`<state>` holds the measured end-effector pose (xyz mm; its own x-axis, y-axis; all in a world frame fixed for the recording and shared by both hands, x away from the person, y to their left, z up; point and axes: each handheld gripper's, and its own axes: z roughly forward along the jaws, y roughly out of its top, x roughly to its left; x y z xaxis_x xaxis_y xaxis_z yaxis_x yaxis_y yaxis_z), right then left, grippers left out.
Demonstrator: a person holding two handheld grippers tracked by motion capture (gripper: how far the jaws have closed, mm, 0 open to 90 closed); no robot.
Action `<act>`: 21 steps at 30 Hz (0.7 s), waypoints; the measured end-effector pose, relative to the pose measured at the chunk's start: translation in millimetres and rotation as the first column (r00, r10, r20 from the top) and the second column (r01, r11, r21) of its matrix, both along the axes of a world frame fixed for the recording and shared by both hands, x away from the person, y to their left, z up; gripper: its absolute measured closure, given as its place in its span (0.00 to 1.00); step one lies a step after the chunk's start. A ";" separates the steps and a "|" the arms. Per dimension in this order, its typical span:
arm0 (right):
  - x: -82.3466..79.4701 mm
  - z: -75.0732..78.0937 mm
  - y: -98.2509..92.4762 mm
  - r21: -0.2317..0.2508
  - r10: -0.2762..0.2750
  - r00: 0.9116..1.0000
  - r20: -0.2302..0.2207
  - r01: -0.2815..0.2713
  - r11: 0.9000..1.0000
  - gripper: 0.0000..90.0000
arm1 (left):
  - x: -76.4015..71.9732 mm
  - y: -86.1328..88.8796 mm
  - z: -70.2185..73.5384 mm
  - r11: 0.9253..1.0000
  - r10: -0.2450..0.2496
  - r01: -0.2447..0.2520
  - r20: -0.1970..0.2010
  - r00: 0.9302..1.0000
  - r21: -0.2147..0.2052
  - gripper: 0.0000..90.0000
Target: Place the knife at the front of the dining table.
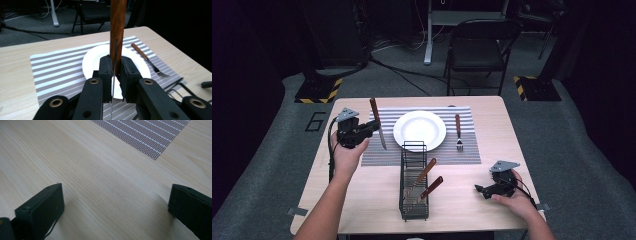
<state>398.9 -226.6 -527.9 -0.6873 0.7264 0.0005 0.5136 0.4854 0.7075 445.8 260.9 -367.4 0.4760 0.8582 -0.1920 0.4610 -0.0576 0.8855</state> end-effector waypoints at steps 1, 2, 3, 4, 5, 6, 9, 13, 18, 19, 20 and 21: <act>0.0 0.0 0.0 0.000 0.000 1.000 0.000 0.000 1.000 0.00 | 3.4 2.1 -4.3 1.000 0.011 -0.011 -0.009 1.000 -0.002 0.89; 0.0 0.0 0.0 0.000 0.000 1.000 0.000 0.000 1.000 0.00 | 5.4 3.7 -6.8 1.000 0.014 -0.014 -0.014 1.000 0.000 0.89; 0.0 0.0 0.0 0.000 0.000 1.000 0.000 0.000 1.000 0.00 | 5.4 3.7 -6.8 1.000 0.014 -0.014 -0.014 1.000 0.000 0.89; 0.1 0.0 0.0 0.000 0.001 1.000 0.001 -0.001 1.000 0.00 | 9.1 6.5 -11.8 1.000 0.020 -0.020 -0.026 0.999 0.007 0.89; 0.0 0.0 0.0 0.000 0.000 1.000 0.000 0.000 1.000 0.00 | 10.8 7.8 -14.3 1.000 0.024 -0.024 -0.031 0.999 0.009 0.89; 0.0 0.0 0.0 0.000 0.000 1.000 0.000 0.000 1.000 0.00 | 12.1 8.7 -16.6 1.000 0.030 -0.029 -0.035 0.999 0.008 0.90; 0.1 0.0 -0.1 0.000 0.001 1.000 0.001 -0.001 1.000 0.00 | 15.1 10.7 -22.2 0.999 0.041 -0.041 -0.042 0.998 0.013 0.90; 0.0 0.0 0.0 0.000 0.000 1.000 0.000 0.000 1.000 0.00 | 18.3 12.4 -28.0 0.998 0.054 -0.053 -0.052 0.997 0.024 0.90; 0.0 0.0 0.0 0.000 0.000 1.000 0.001 0.000 1.000 0.00 | 24.7 15.2 -38.5 0.997 0.076 -0.073 -0.077 0.994 0.039 0.90; 0.0 0.0 0.0 0.000 0.000 1.000 0.001 0.000 1.000 0.00 | 24.7 15.2 -38.5 0.997 0.076 -0.073 -0.077 0.994 0.039 0.90; 0.1 0.0 0.0 0.000 0.001 1.000 0.001 -0.001 1.000 0.00 | 26.6 16.5 -42.2 0.996 0.082 -0.079 -0.085 0.993 0.044 0.90; 0.1 0.0 0.0 0.000 0.001 1.000 0.001 -0.001 1.000 0.00 | 26.6 16.5 -42.2 0.996 0.082 -0.079 -0.085 0.993 0.044 0.90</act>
